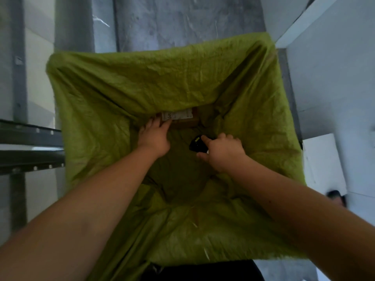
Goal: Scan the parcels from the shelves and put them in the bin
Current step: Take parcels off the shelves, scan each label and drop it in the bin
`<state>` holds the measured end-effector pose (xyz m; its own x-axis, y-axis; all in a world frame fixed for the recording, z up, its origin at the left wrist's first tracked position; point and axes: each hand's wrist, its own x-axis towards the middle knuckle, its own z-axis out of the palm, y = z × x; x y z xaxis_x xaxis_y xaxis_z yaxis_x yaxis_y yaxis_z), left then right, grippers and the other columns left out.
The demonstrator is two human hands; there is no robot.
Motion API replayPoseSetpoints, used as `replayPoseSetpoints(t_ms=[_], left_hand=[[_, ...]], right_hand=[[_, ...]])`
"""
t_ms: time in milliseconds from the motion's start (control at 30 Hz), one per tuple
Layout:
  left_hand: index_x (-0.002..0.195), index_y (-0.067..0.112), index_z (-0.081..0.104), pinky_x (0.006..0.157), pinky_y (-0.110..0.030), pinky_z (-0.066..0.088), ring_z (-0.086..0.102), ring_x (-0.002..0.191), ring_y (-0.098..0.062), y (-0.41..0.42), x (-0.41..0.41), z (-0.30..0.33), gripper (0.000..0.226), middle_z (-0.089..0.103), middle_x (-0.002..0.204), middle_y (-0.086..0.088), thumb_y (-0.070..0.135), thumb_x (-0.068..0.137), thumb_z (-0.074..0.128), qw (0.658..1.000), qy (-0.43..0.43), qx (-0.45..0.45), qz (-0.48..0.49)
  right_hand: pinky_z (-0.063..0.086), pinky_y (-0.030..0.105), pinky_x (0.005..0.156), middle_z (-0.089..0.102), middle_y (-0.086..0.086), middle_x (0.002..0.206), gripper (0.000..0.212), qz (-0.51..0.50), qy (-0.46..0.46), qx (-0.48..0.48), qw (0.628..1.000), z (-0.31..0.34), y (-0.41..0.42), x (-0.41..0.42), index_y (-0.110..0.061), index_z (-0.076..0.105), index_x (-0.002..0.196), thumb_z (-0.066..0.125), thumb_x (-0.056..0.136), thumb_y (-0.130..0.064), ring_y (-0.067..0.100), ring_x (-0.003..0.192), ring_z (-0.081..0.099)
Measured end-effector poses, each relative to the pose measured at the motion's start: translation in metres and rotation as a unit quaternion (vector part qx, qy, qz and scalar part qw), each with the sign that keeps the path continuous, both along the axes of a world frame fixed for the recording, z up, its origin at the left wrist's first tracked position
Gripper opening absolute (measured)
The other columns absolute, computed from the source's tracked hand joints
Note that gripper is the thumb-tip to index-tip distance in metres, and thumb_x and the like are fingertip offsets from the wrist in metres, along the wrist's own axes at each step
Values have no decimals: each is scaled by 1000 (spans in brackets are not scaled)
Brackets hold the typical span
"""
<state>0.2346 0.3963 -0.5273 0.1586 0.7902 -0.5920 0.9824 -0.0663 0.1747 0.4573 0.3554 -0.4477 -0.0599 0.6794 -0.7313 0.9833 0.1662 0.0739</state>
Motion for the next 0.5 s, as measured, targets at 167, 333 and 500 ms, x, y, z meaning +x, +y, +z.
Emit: replayPoseSetpoints(t_ms=[167, 333, 500], left_hand=[[166, 34, 9, 126, -55, 20, 14, 158, -33, -35, -6, 44, 87, 14, 172, -10, 46, 96, 61, 1000, -12, 21, -12], [166, 34, 6, 127, -52, 19, 12, 159, -32, -62, -10, 89, 87, 14, 173, -11, 51, 98, 58, 999, -9, 46, -16], [166, 36, 5, 129, -53, 11, 5, 160, -33, -84, -22, 131, 90, 9, 174, -11, 60, 97, 55, 995, 16, 94, -7]], right_hand=[[49, 51, 96, 50, 19, 139, 75, -22, 11, 28, 999, 31, -18, -6, -39, 23, 161, 36, 97, -76, 39, 122, 53], [49, 52, 98, 50, 18, 142, 75, -54, 33, 62, 996, 62, -35, -13, -41, 22, 161, 35, 97, -76, 40, 125, 52], [51, 52, 98, 53, 18, 137, 77, -105, 96, 96, 985, 87, -48, -22, -42, 21, 162, 34, 95, -79, 39, 121, 55]])
